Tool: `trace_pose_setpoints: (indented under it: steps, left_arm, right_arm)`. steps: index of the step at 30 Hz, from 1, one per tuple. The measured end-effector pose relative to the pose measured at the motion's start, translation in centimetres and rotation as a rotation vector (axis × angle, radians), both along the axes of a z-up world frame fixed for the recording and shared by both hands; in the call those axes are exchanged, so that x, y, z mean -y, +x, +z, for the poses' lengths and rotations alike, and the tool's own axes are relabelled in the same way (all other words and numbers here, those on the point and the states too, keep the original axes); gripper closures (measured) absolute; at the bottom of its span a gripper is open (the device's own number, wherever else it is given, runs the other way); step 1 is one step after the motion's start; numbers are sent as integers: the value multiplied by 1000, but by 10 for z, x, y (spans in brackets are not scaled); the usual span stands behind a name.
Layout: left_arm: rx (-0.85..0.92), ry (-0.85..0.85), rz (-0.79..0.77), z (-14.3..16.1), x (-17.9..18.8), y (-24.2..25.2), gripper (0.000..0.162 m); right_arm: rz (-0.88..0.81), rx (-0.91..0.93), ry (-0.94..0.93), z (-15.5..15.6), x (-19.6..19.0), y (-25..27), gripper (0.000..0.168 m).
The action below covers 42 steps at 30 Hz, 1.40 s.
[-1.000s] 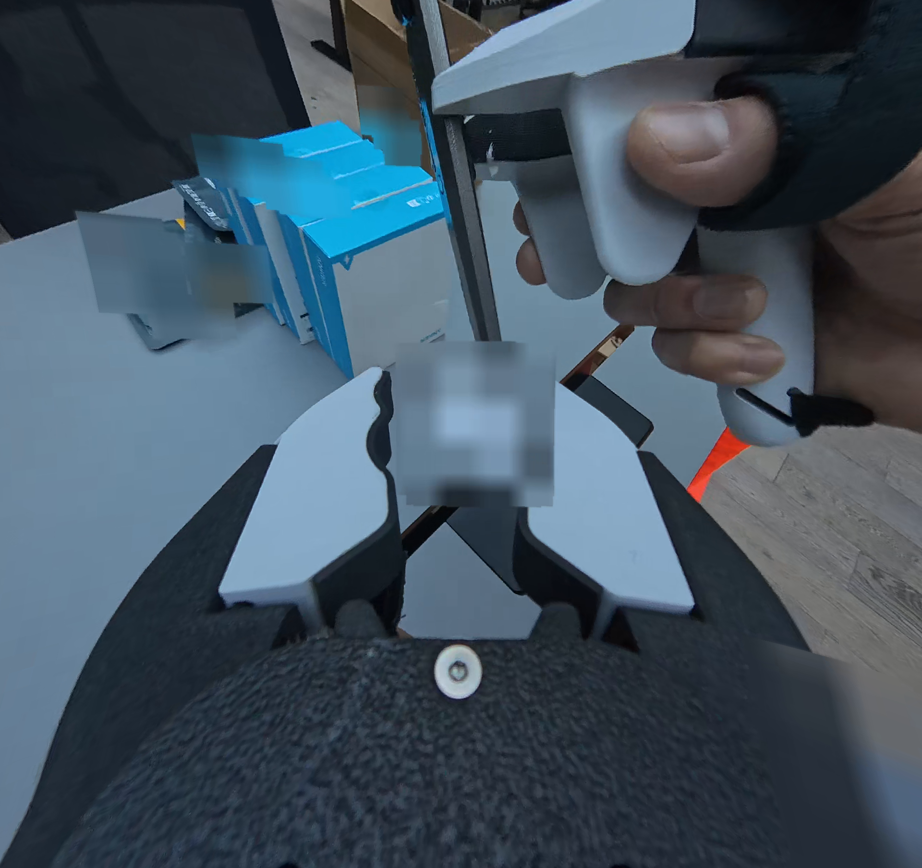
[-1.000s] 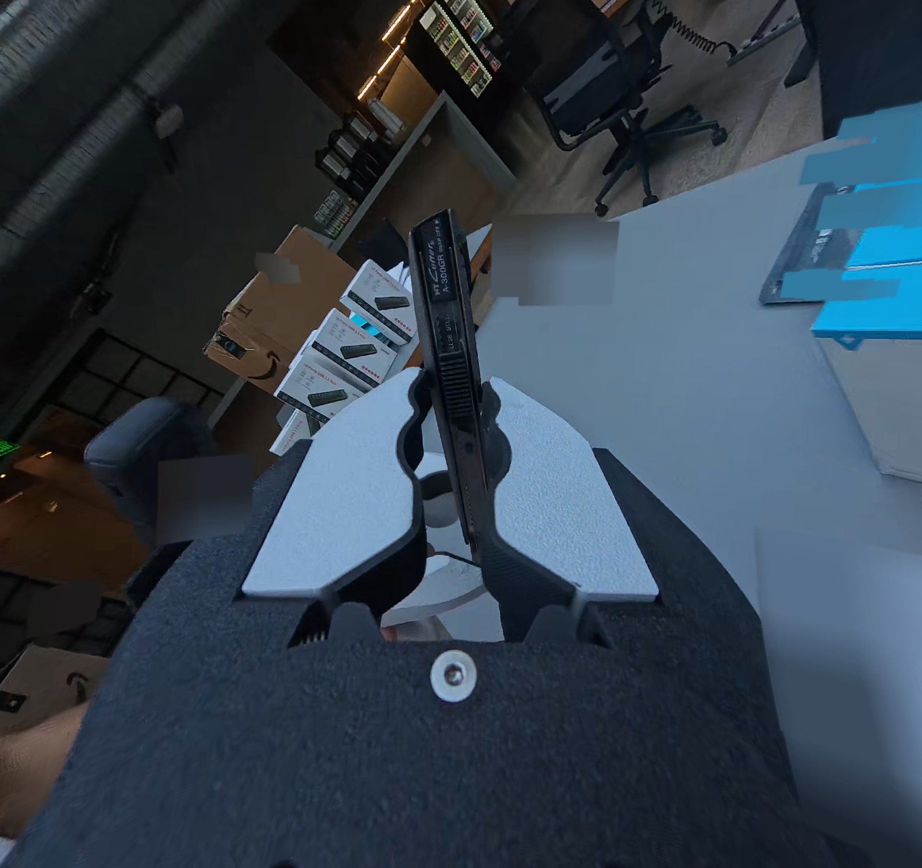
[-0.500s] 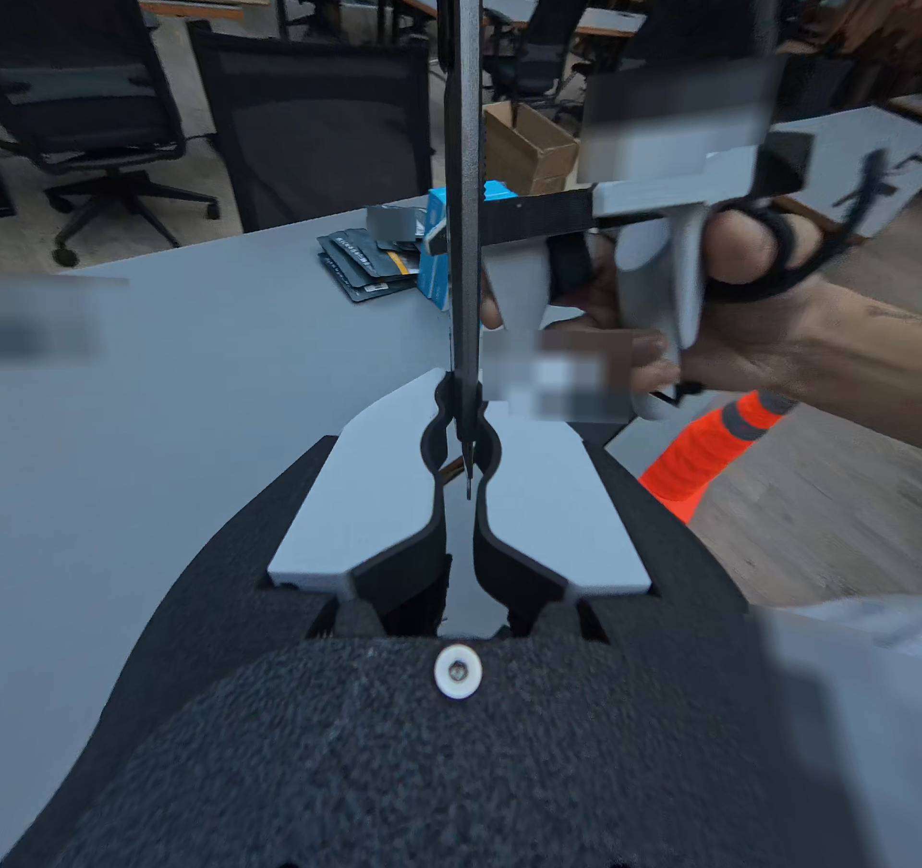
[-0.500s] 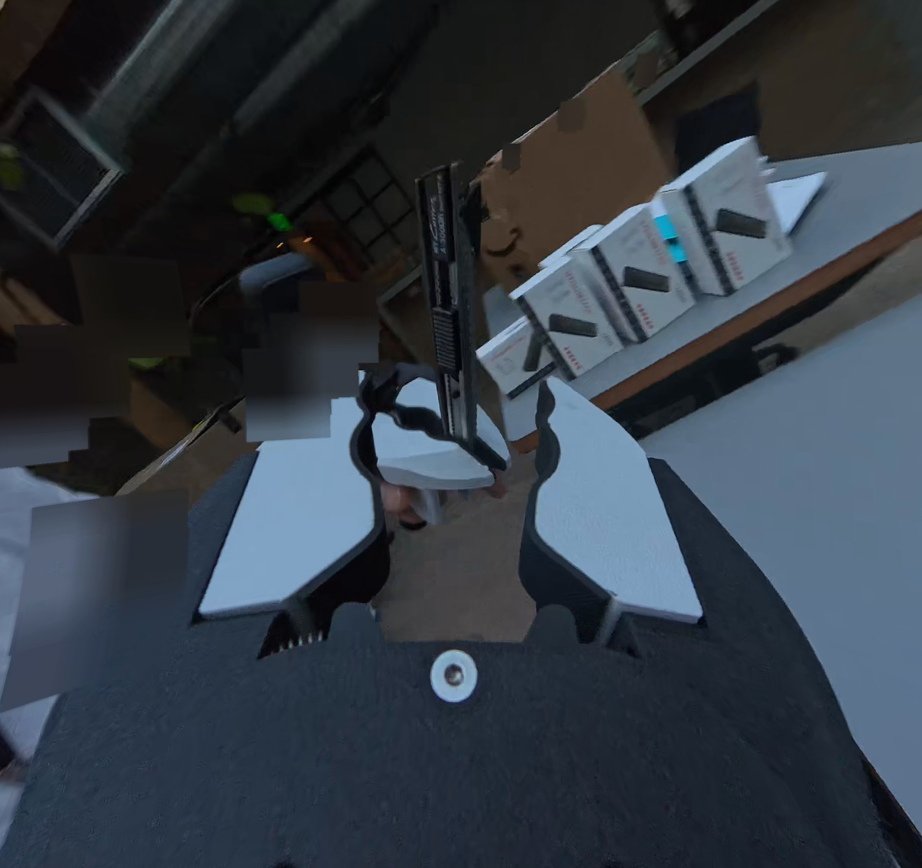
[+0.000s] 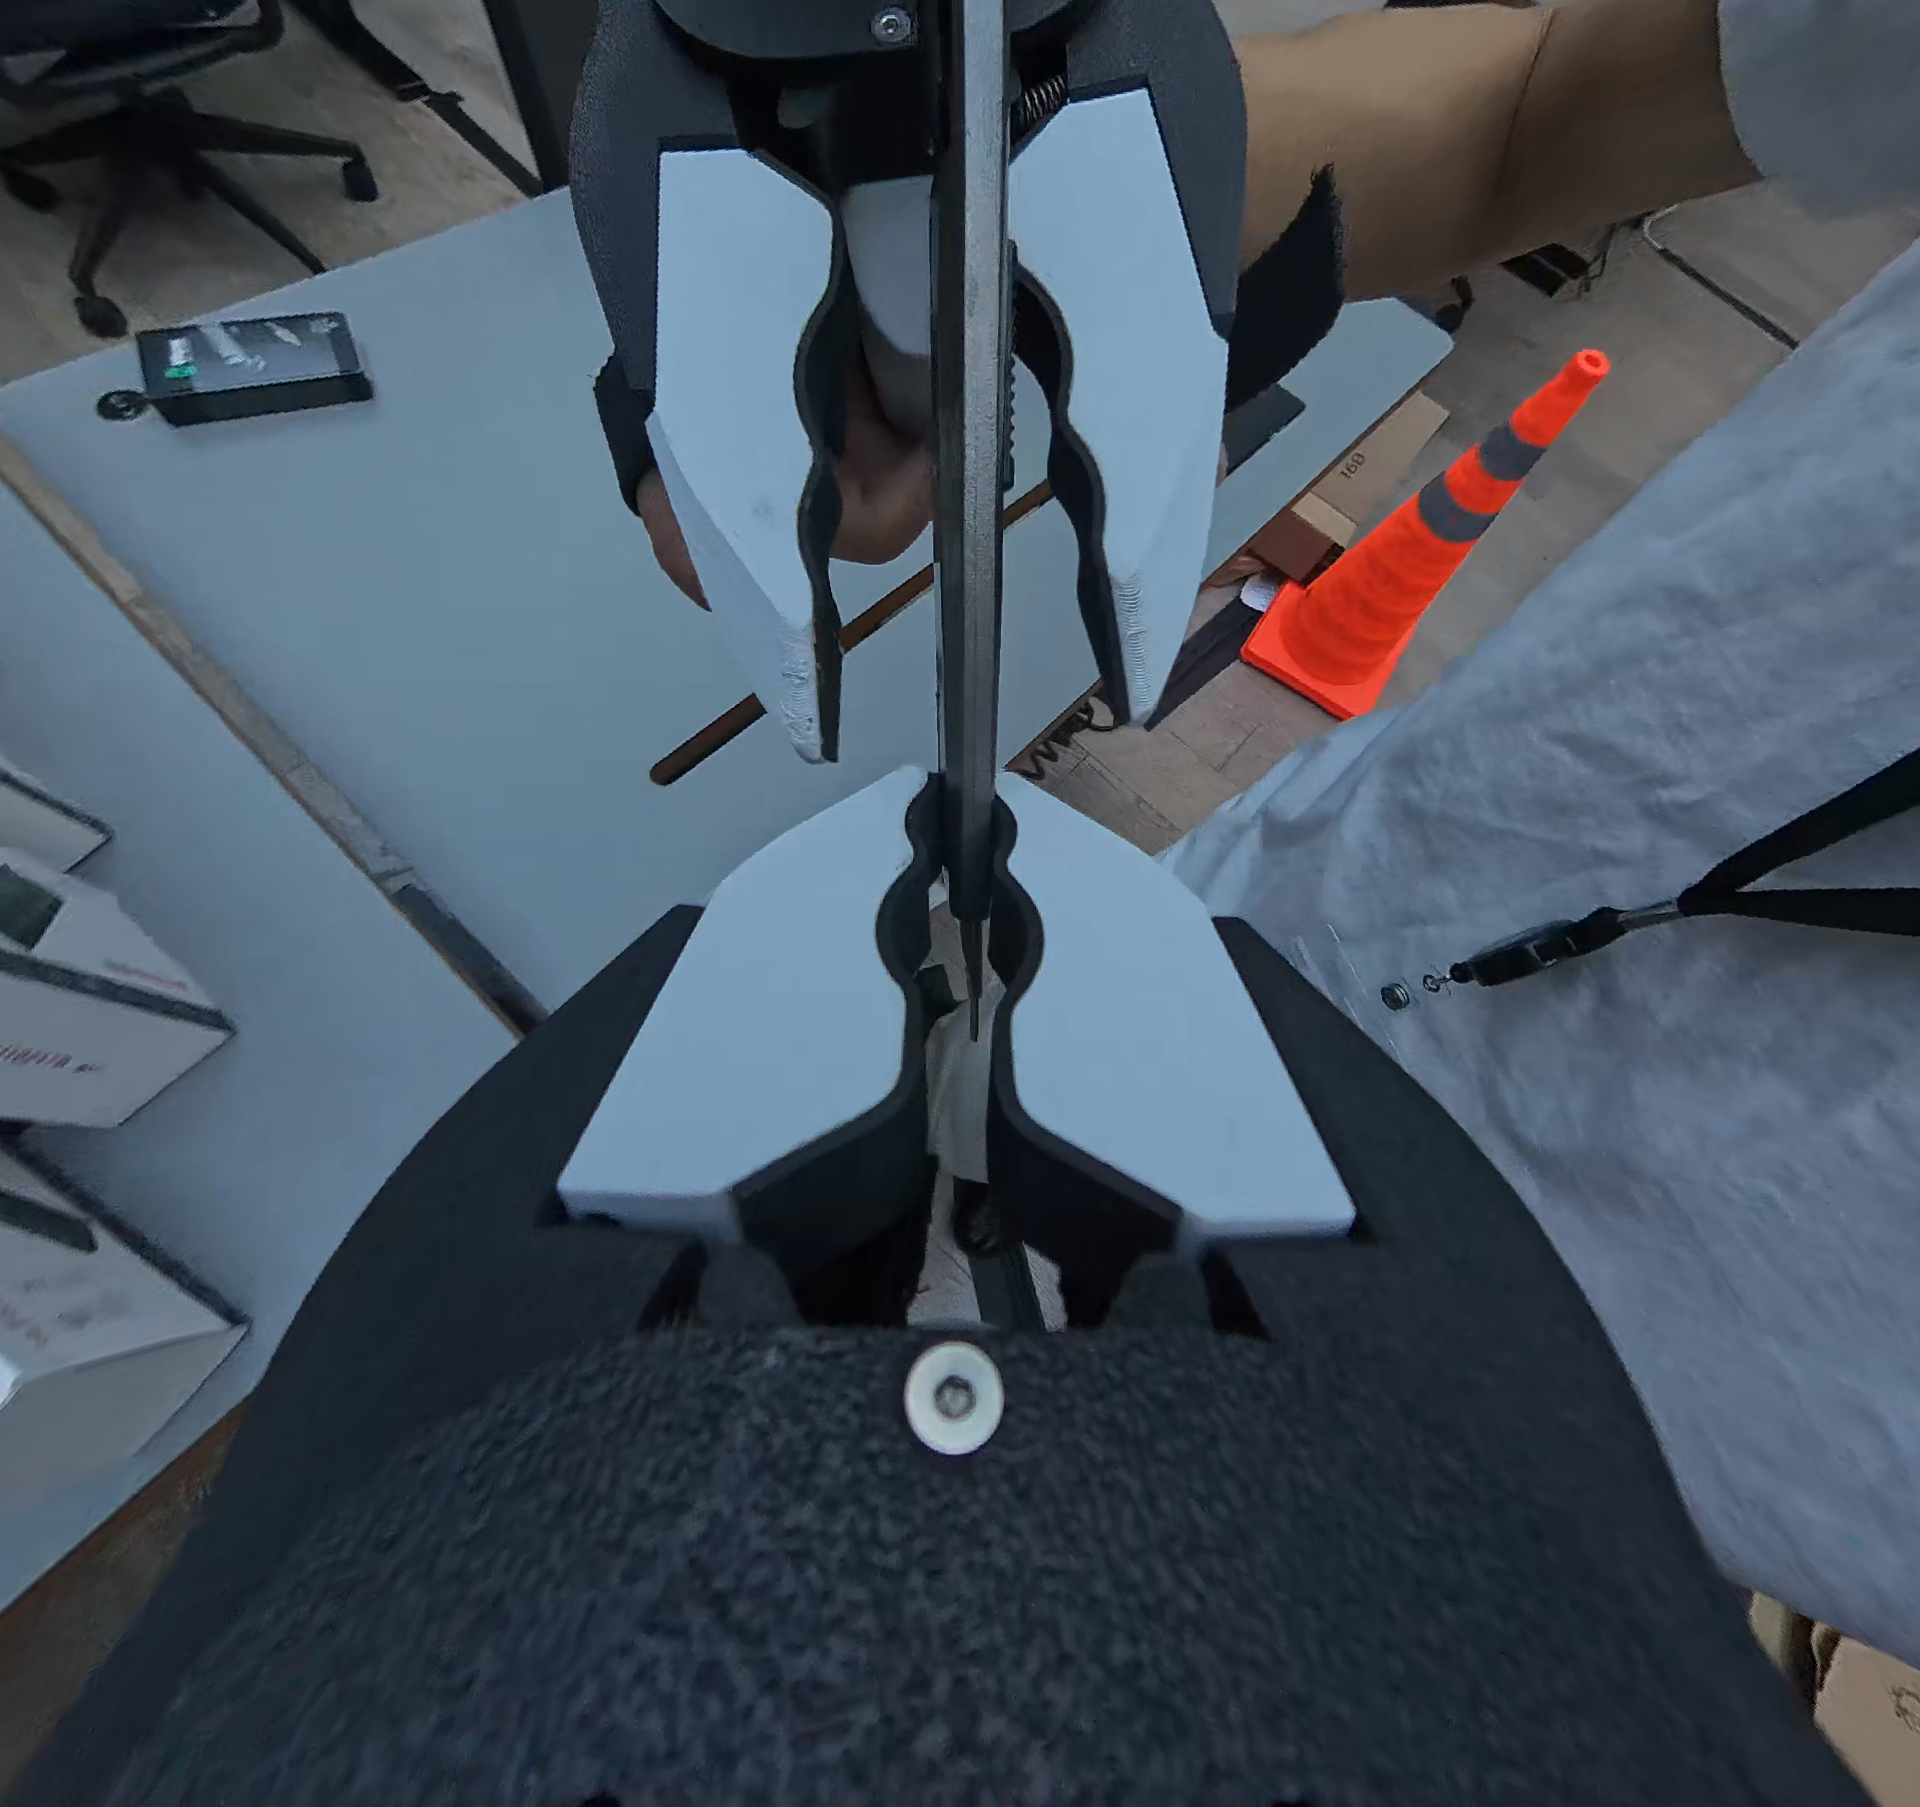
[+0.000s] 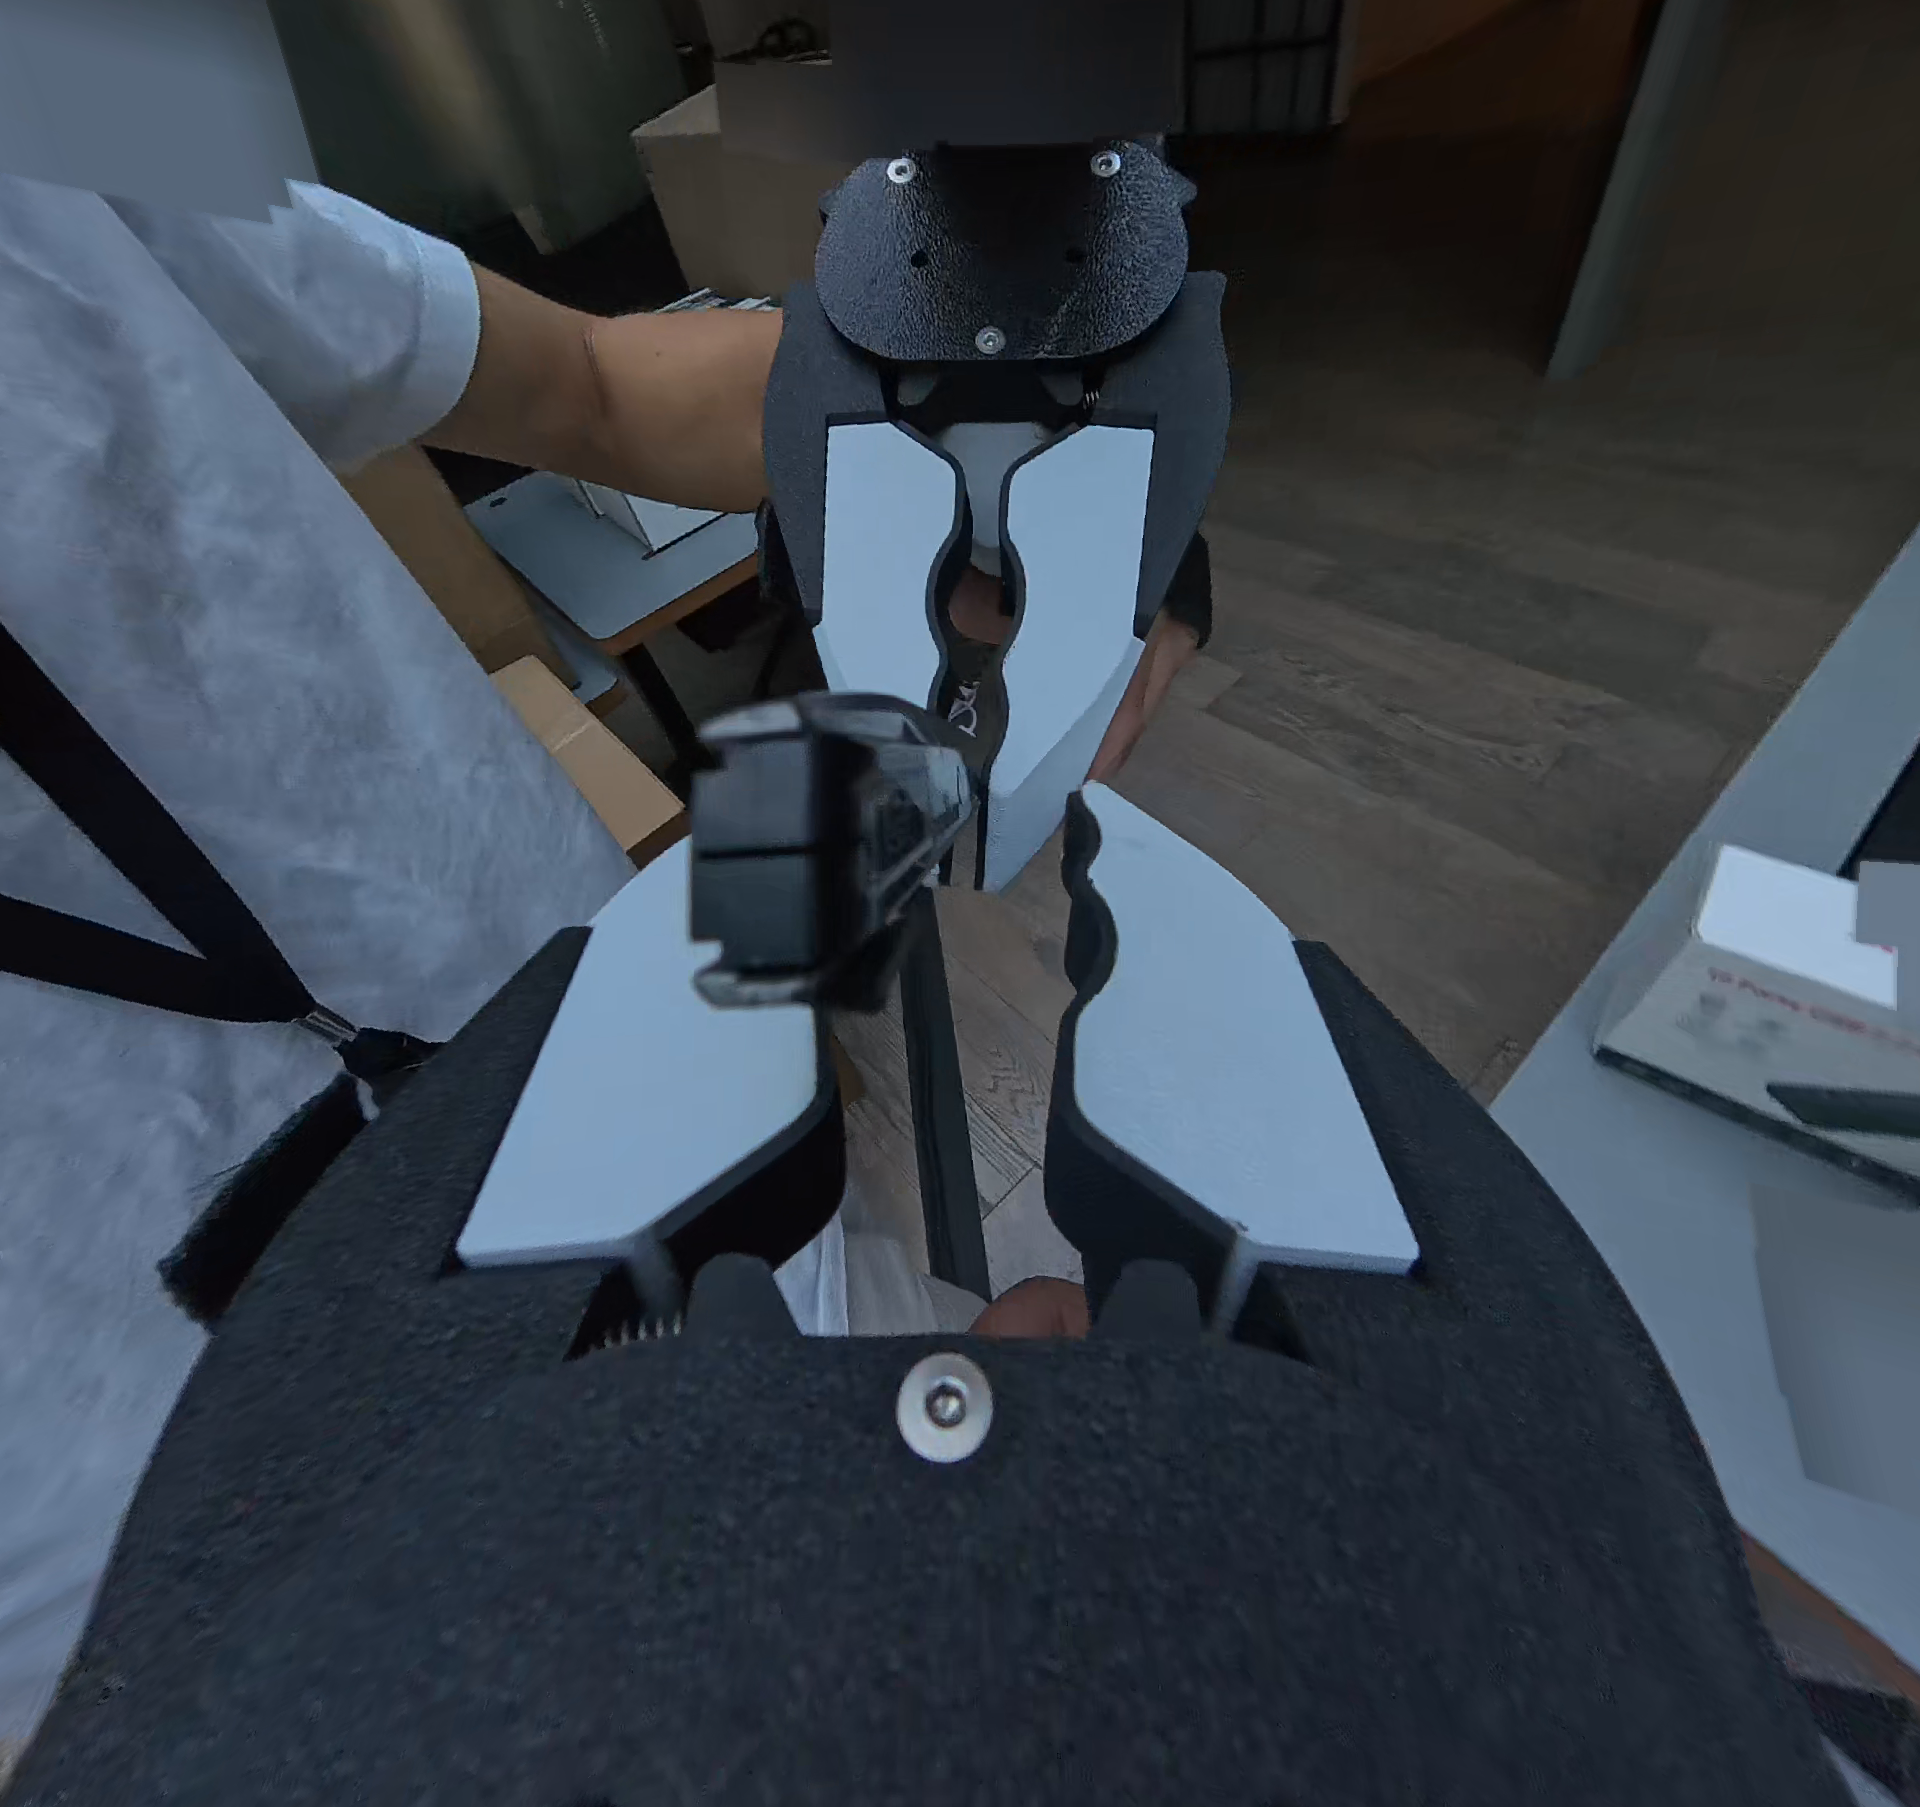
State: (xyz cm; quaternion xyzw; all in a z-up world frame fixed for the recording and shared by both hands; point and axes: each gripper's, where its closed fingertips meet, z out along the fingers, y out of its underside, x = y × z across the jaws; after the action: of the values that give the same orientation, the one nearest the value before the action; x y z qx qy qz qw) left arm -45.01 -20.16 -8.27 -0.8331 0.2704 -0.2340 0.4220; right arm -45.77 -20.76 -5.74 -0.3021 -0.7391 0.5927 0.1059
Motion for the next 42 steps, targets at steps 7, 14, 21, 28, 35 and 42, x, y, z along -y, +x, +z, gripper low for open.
trace_pose_setpoints:
  steps: [7,14,21,28,35,42]
  left_arm:
    - [-52,-10,144,-16,55,-112,157]
    - [-105,-110,181,-34,90,-266,157]
    - [-159,-83,292,-23,104,-447,140]
    - [-49,115,403,11,112,-582,145]
    - [20,97,244,9,137,-689,159]
    - [-19,24,-22,19,168,-777,159]
  right_arm:
    - [163,-27,41,-6,66,-114,140]
    - [205,-130,99,-25,100,-265,161]
    - [104,-198,-87,-4,105,-440,162]
    - [-26,-209,-243,13,108,-573,162]
    - [-129,-235,-218,13,129,-682,161]
    - [-270,-209,-129,17,160,-770,157]
